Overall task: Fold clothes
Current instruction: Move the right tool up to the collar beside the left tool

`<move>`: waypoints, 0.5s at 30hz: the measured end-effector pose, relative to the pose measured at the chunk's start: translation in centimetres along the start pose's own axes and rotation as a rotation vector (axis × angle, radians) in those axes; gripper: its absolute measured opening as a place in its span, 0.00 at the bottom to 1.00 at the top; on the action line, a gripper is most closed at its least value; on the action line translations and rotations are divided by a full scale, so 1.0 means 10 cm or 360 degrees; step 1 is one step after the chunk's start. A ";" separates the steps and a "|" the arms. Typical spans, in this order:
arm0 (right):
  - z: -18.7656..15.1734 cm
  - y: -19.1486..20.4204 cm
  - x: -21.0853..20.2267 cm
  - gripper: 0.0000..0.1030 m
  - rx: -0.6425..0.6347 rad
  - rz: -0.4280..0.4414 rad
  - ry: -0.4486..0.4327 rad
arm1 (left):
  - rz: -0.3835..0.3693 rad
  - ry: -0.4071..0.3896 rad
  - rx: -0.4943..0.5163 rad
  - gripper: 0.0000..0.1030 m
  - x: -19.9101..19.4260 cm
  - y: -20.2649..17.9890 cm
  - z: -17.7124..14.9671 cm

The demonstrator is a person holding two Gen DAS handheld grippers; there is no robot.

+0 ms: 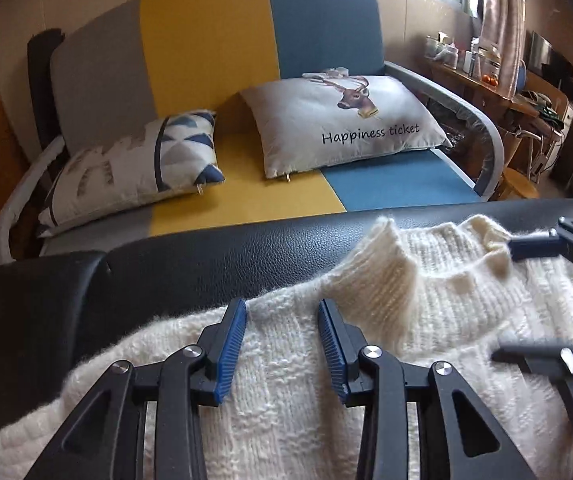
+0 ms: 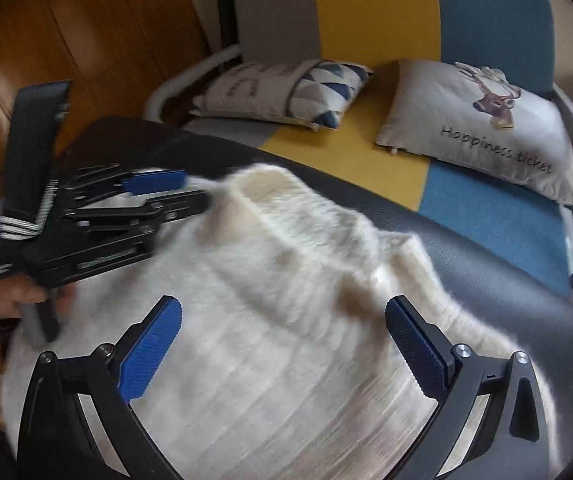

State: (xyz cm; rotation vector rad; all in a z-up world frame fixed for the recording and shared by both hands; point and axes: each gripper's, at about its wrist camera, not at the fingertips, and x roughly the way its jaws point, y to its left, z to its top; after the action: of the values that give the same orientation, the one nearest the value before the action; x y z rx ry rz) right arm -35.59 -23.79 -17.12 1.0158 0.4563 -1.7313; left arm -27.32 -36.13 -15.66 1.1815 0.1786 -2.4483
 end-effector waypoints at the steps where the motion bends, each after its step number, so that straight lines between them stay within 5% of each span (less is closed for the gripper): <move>1: 0.00 -0.05 0.01 1.00 0.0031 -0.0020 -0.0017 | -0.0008 -0.0006 -0.0011 0.38 0.00 0.01 -0.01; 8: -0.03 0.04 -0.20 1.00 -0.0036 0.0066 -0.0056 | -0.0173 -0.0114 -0.0157 0.37 -0.19 0.21 -0.03; 15: 0.07 0.19 0.05 1.00 -0.0214 0.0082 0.0061 | -0.0253 -0.0057 0.0030 0.37 -0.03 0.00 0.09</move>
State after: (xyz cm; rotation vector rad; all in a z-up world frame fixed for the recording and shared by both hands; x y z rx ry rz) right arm -34.25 -25.31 -16.78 0.9578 0.5588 -1.6157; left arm -27.87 -36.29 -14.86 1.1711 0.2478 -2.6121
